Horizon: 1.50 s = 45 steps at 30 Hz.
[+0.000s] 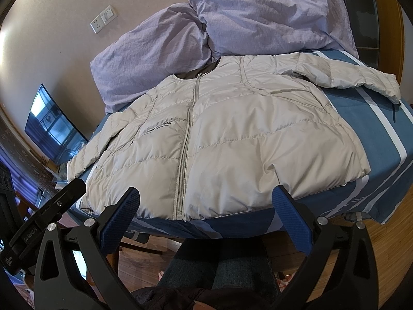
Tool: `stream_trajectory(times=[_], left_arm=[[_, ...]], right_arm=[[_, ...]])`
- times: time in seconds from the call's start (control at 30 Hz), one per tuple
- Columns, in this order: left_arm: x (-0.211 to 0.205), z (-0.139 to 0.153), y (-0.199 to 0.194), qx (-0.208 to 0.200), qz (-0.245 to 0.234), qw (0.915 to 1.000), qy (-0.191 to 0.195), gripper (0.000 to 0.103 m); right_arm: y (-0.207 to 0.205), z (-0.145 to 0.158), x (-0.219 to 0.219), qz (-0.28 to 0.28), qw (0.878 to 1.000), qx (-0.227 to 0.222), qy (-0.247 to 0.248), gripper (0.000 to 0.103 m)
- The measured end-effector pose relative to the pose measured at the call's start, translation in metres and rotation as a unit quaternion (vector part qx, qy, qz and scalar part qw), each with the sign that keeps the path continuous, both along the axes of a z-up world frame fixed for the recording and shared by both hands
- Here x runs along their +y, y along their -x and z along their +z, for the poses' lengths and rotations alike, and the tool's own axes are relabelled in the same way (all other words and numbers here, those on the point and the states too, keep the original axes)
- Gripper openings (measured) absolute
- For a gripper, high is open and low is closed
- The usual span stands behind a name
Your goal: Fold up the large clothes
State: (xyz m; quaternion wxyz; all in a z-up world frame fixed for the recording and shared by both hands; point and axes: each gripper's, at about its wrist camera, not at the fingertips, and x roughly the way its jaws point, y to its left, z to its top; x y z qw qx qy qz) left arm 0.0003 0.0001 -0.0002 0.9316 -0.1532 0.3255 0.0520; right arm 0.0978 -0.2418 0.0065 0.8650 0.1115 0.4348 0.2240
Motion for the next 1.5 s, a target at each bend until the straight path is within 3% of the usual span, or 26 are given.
stream_trajectory(times=[0.67, 0.97, 1.1, 1.23, 1.37, 1.5], left_arm=[[0.004, -0.01, -0.01, 0.009, 0.002, 0.9999, -0.005, 0.101], [0.028, -0.019, -0.059, 0.044, 0.031, 0.998, -0.034, 0.101], [0.043, -0.029, -0.088, 0.065, 0.044, 0.9958, -0.047, 0.101], [0.056, -0.037, -0.117, 0.083, 0.058, 0.9925, -0.068, 0.101], [0.065, -0.042, -0.141, 0.089, 0.066, 0.9897, -0.09, 0.101], [0.072, -0.053, -0.161, 0.101, 0.075, 0.9868, -0.102, 0.101]], right_arm=[[-0.014, 0.0, -0.006, -0.021, 1.0, -0.003, 0.009, 0.102], [-0.087, -0.014, -0.066, -0.128, 0.991, 0.013, 0.032, 0.102], [-0.128, -0.032, -0.116, -0.202, 0.978, 0.04, 0.039, 0.102], [-0.162, -0.046, -0.17, -0.284, 0.956, 0.059, 0.052, 0.102], [-0.197, -0.057, -0.234, -0.369, 0.924, 0.077, 0.063, 0.101], [-0.218, -0.066, -0.272, -0.418, 0.901, 0.091, 0.076, 0.094]])
